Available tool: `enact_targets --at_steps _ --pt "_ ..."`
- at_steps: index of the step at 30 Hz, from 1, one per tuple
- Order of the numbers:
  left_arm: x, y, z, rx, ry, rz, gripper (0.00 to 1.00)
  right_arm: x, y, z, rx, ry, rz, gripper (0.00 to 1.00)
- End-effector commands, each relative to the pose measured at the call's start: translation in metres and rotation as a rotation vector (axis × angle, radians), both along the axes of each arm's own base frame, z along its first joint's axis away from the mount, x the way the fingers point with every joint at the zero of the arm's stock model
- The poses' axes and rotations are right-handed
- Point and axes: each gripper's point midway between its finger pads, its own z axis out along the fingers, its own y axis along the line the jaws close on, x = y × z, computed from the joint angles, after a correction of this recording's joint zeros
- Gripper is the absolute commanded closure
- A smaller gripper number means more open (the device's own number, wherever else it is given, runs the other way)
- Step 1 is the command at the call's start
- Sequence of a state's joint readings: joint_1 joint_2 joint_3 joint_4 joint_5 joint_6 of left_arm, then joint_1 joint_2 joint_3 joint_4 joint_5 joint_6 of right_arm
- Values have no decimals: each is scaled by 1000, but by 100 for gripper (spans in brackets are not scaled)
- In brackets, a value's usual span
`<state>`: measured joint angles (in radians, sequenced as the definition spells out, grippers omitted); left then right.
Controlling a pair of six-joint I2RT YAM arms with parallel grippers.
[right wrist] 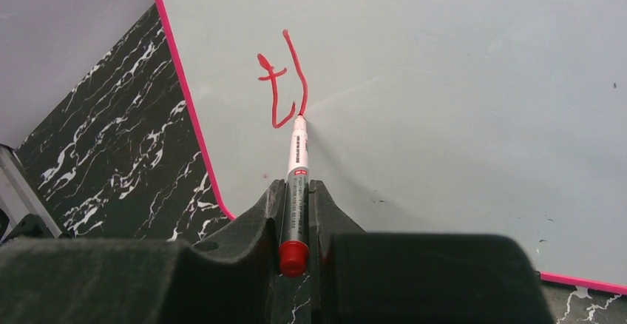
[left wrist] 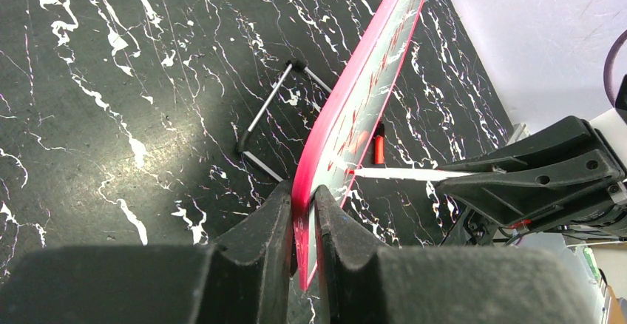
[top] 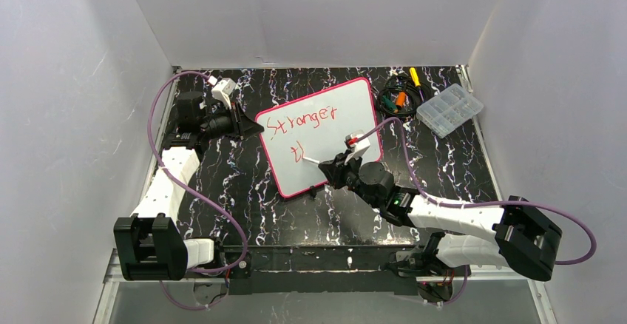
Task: Write a sentence on the whiteboard
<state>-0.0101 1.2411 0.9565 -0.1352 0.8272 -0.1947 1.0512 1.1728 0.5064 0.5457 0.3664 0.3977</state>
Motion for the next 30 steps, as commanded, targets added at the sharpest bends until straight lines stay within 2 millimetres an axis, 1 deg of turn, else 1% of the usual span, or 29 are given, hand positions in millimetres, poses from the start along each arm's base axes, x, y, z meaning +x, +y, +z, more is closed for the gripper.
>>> enact_targets --at_steps 1,6,9,14,19,23,26,30 --pt "-7 -2 5 2 -17 -12 100 11 -1 26 82 -62 -59 99" --pt "-7 -2 4 2 -15 -12 100 18 -4 38 98 -98 -100 99" --pt "-6 -2 5 3 -17 -12 100 19 -5 39 89 -103 -108 99" --pt "-7 -2 5 3 -17 -12 100 16 -10 25 63 -70 -110 99" --pt "-7 -2 4 3 -16 -12 100 8 -21 6 42 -19 -116 99" --pt "-7 -2 5 2 -17 -12 100 3 -23 -2 29 5 -105 99" --pt "-7 -2 5 2 -16 -12 100 3 -23 -1 32 2 -100 99" --pt "-7 -1 5 2 -16 -9 100 4 -22 18 69 -32 -102 99"
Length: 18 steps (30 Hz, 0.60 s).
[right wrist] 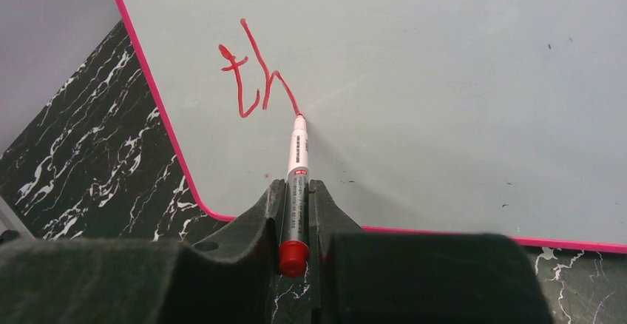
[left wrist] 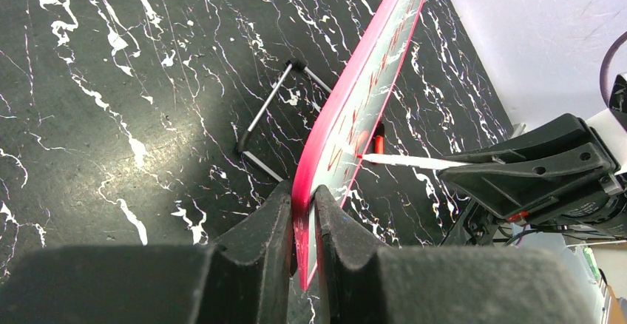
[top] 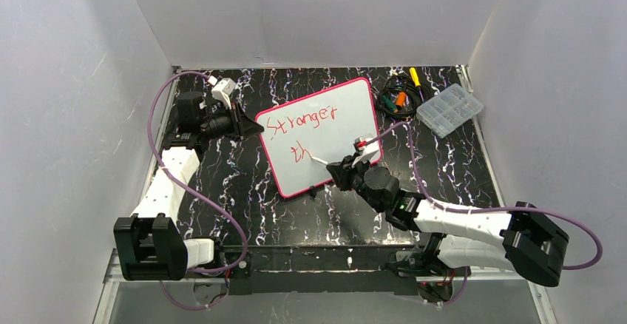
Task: Write a sentence on the whiteboard
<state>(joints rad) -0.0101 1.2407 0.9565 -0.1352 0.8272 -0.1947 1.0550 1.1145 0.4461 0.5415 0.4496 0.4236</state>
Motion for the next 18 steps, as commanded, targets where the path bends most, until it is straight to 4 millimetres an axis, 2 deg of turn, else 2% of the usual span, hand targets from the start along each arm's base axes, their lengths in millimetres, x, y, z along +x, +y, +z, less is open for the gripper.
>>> enact_targets --at_steps 1,5,18 --pt "-7 -1 4 3 -15 -9 100 4 -2 30 73 -49 -29 99" --pt "-7 -2 4 4 -18 -11 100 9 -6 46 112 -85 -59 99" --pt "-7 -2 4 1 -15 -13 100 27 -2 48 81 -130 -93 99"
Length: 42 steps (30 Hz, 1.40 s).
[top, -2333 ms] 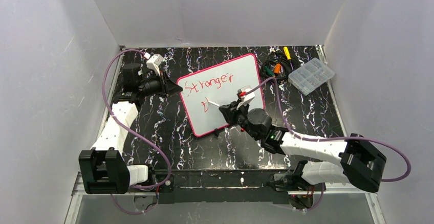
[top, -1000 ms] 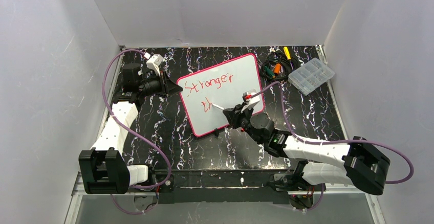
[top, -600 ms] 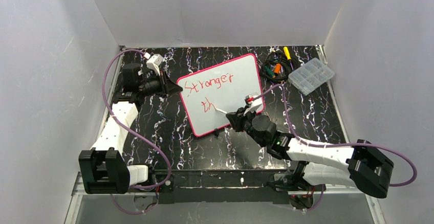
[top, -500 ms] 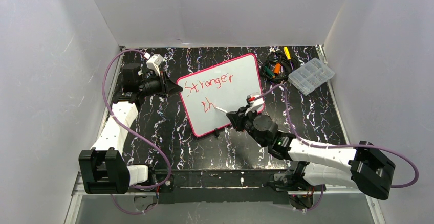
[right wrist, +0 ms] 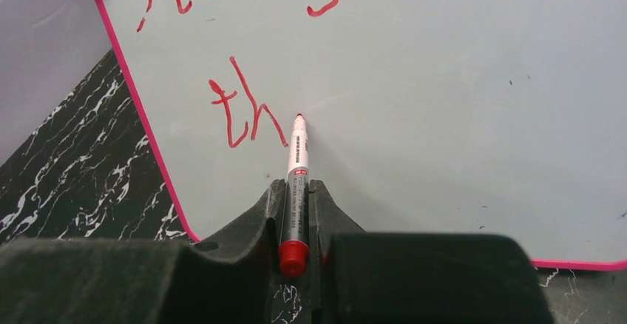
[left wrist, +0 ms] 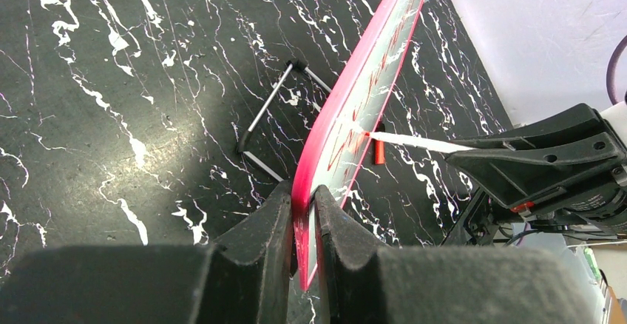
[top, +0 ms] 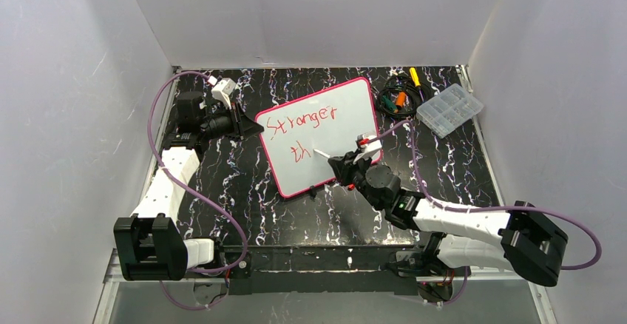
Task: Write a sentence on the whiteboard
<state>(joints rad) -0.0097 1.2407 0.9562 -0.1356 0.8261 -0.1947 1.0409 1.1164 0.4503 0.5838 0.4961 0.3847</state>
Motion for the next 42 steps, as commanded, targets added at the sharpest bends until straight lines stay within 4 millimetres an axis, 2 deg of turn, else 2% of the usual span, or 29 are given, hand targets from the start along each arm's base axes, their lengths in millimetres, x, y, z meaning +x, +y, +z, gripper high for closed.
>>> enact_targets --at_steps 1,5,8,15,23,27,42 --pt "-7 -2 5 1 -16 -14 100 16 5 38 78 -84 -38 99" --pt "-7 -3 5 1 -16 -15 100 19 9 47 92 -104 -30 99" --pt "-7 -3 5 1 -17 -16 100 18 14 46 74 -101 -9 99" --pt "-7 -2 5 2 -17 -14 100 7 16 24 48 -39 44 99" --pt "-7 -2 5 2 -17 -15 100 -3 0 0 30 31 31 99" --pt "-7 -2 5 2 -18 -13 100 -4 -3 -4 19 38 23 99" --pt "-7 -2 4 3 -15 -13 100 17 0 42 60 -92 -43 99"
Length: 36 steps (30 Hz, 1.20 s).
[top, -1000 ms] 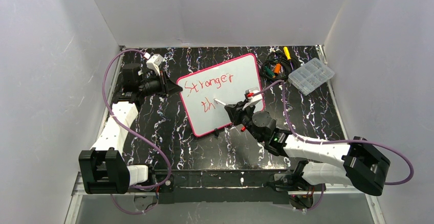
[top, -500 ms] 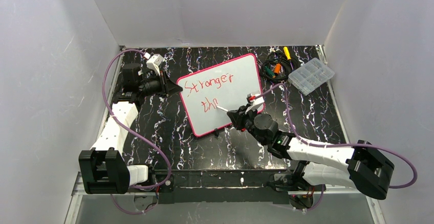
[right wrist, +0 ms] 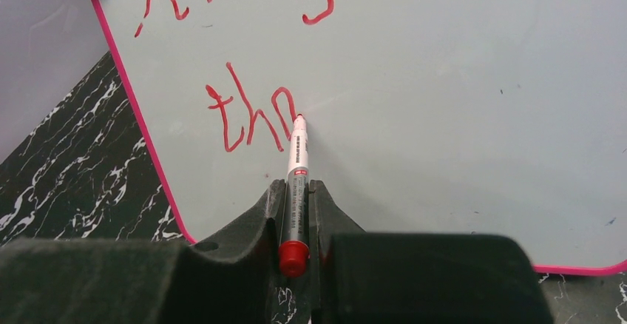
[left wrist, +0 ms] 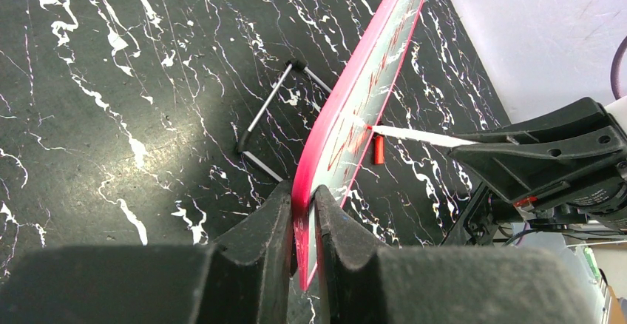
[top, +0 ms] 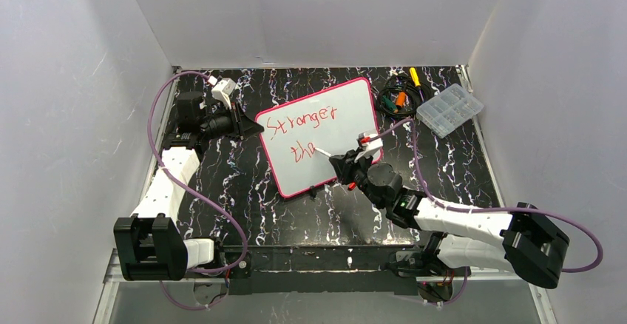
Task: Write a sentence on the whiteboard
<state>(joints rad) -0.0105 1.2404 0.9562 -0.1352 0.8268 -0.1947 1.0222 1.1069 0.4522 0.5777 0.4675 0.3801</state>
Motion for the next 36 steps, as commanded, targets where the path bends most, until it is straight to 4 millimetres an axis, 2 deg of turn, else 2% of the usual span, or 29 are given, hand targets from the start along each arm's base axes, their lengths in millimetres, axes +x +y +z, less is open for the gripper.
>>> enact_targets --at_steps 1,11,18,22,26,36 --pt "-7 -2 4 3 -15 -12 100 15 2 40 56 -92 -53 99" --pt "-7 -2 4 4 -16 -12 100 8 4 18 26 -38 -21 99" --pt "-7 -2 4 3 -15 -11 100 -1 -6 -2 23 23 -24 99" --pt "-7 -2 4 3 -16 -11 100 -1 -11 -6 12 32 -39 99" --pt "-7 -2 4 3 -15 -12 100 2 -16 2 15 11 -65 99" --pt "-7 -2 4 4 -16 -11 100 10 -7 43 84 -81 -65 99"
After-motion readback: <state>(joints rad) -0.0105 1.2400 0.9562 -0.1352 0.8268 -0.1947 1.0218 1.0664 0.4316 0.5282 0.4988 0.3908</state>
